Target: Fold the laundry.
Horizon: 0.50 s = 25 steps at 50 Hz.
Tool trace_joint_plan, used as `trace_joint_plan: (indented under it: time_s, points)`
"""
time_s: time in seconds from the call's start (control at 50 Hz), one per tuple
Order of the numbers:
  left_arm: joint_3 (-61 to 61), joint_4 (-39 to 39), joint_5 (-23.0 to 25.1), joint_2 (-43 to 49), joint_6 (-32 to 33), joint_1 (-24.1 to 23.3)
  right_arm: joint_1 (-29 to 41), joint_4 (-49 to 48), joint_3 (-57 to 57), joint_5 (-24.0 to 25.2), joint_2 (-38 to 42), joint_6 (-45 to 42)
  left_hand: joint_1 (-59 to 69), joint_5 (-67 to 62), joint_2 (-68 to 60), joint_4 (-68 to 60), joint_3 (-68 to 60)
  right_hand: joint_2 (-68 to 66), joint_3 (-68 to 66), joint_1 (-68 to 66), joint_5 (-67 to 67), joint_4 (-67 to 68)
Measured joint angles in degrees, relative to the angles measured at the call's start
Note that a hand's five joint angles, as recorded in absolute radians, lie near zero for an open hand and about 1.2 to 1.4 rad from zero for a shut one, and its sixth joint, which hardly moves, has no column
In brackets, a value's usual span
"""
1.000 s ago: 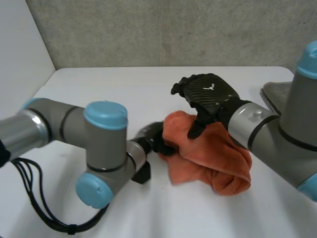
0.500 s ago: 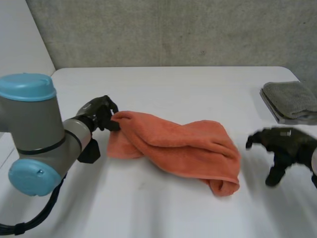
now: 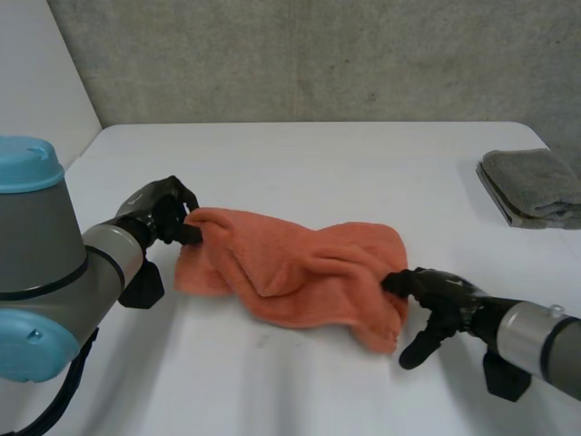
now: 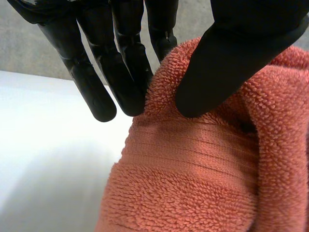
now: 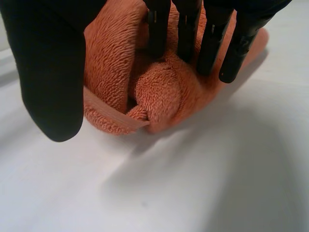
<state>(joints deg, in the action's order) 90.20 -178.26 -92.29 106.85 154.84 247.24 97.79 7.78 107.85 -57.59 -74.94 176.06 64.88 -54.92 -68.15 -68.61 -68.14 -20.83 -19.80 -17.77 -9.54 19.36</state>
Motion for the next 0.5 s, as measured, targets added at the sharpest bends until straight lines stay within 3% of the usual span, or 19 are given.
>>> trace_joint_plan:
  time_s: [0.4, 0.42, 0.48, 0.5]
  points:
    - [0.99, -0.06, 0.06, -1.06, 0.01, 1.46, 13.11, -4.85, -10.71, -9.18, 12.10, 2.20, 0.00, 0.00, -0.12, -0.01, -0.28, -2.50, -3.04, -2.43, -3.30, 2.39]
    - [1.04, -0.05, 0.07, -1.08, 0.01, 1.56, 13.79, -5.19, -11.42, -10.30, 12.85, 1.85, 0.00, 0.00, -0.12, -0.01, -0.28, -11.84, -12.61, -9.99, -11.53, 11.97]
    - [1.17, -0.03, 0.10, -1.22, 0.01, 1.83, 14.47, -5.99, -12.18, -11.85, 13.45, 1.04, 0.00, 0.00, -0.12, -0.01, -0.28, -25.10, -22.31, -20.73, -25.05, 23.86]
    - [1.25, 0.00, 0.13, -1.40, 0.02, 2.02, 14.77, -6.68, -12.45, -12.89, 13.62, 0.16, 0.00, 0.00, -0.12, -0.01, -0.28, -33.27, -28.92, -29.37, -40.07, 34.37]
